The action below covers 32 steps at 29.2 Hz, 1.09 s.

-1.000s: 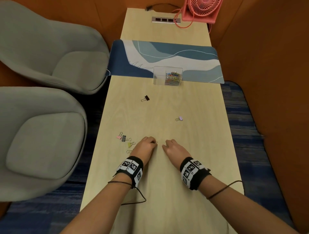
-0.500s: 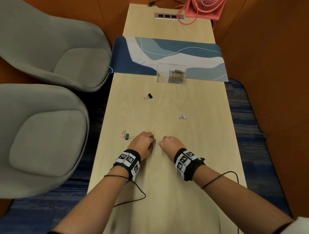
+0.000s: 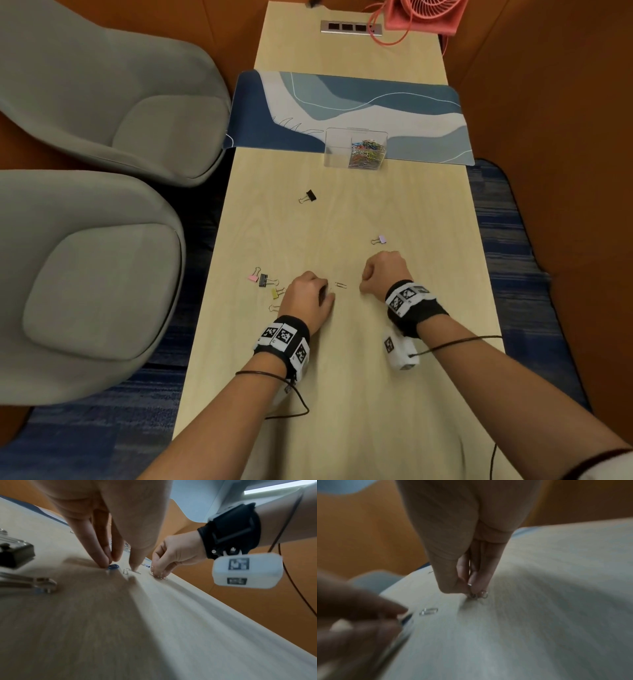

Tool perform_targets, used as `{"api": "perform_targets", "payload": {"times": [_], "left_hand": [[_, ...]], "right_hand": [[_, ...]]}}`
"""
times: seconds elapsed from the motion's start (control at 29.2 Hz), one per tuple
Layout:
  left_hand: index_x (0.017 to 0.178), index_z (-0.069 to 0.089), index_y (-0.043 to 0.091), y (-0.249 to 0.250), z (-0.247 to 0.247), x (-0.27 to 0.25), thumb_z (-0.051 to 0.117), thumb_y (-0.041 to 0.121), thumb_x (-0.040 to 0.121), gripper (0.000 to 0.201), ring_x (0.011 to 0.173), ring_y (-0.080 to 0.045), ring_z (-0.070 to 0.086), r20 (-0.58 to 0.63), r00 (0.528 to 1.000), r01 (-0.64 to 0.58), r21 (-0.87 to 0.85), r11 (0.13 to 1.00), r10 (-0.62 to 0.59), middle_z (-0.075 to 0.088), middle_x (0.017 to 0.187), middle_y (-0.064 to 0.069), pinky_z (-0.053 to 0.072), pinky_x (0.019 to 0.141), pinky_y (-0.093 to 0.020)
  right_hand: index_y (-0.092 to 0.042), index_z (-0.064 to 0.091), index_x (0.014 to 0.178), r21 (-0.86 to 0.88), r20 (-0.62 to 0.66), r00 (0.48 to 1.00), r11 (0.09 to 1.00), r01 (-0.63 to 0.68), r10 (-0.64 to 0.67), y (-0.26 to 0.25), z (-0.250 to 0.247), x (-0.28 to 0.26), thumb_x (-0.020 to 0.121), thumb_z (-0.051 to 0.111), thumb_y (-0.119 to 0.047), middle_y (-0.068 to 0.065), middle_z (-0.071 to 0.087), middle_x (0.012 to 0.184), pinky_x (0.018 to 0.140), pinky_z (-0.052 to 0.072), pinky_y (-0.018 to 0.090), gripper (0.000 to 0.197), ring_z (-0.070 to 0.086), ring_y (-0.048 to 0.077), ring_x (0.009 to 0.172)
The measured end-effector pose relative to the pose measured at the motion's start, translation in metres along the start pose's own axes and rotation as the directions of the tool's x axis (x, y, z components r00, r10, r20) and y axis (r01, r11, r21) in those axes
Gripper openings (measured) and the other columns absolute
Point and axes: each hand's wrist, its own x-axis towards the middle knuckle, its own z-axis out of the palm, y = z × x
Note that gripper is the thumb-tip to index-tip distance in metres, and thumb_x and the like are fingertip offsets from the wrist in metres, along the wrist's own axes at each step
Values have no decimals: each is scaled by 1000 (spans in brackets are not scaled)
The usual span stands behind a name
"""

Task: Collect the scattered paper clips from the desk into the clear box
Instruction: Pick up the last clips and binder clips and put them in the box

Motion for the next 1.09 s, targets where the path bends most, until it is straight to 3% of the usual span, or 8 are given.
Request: {"api": "perform_targets", "payload": {"times": [0.14,0.41,0.51,0.62,0.72,0.89,0.96,1.09], "left_hand": [[95,74,11,5,1,4,60,15,90,16,79,-25,62,14,1000,22,5,1000,-22,66,88,-7,53,73,-34],[83,73,15,17,-15,28,69,7,75,12,74,-19,66,181,963,207,-17,978,-201,69,76,0,57,72,-29],[74,73,18,16,-19,38,75,5,68,15,67,-13,65,232,948,236,-55,970,-218,65,67,6,56,70,-24],[84,74,18,14,-15,38,78,11,72,14,76,-16,65,200,964,178,11,984,-176,68,83,2,56,75,-27],[92,76,17,6,-13,31,73,13,78,15,83,-21,65,106,978,175,37,984,-178,69,94,-2,52,76,-25],[91,75,20,4,-17,26,68,12,78,17,84,-23,67,123,967,218,55,975,-223,74,91,-3,54,77,-28],[88,70,20,8,-19,29,70,12,75,16,81,-26,66,141,959,239,67,969,-246,71,88,-5,54,73,-31],[85,66,18,14,-20,34,75,11,71,18,80,-24,67,243,935,243,89,966,-257,70,85,-3,57,76,-34]], "right_hand": [[-13,75,67,359,52,991,924,-134,124,19,-4,-5,62,78,-11,-5,71,67,57,51,14,5,63,5,62],[-8,73,68,704,150,966,663,-253,210,31,-2,-4,60,76,-8,10,74,69,77,60,36,8,73,27,67],[-3,73,68,785,133,973,579,-221,190,30,-15,5,65,76,-2,13,73,73,75,60,36,5,72,28,68],[0,71,69,844,115,980,504,-182,161,26,-27,17,68,75,5,14,72,75,68,58,29,6,70,22,70],[1,70,71,814,106,990,563,-143,97,19,-30,23,68,75,6,15,72,77,68,59,31,8,72,22,70],[-12,69,62,412,143,971,904,116,-190,-4,-6,5,59,76,-3,2,70,60,56,55,21,12,65,10,51],[-18,69,58,318,118,963,928,196,-244,-8,5,-1,55,77,-8,-4,68,58,59,55,22,14,64,9,54],[-15,72,63,440,114,985,896,66,-129,3,9,-10,56,76,-7,0,71,61,59,55,22,11,63,9,54]]}}
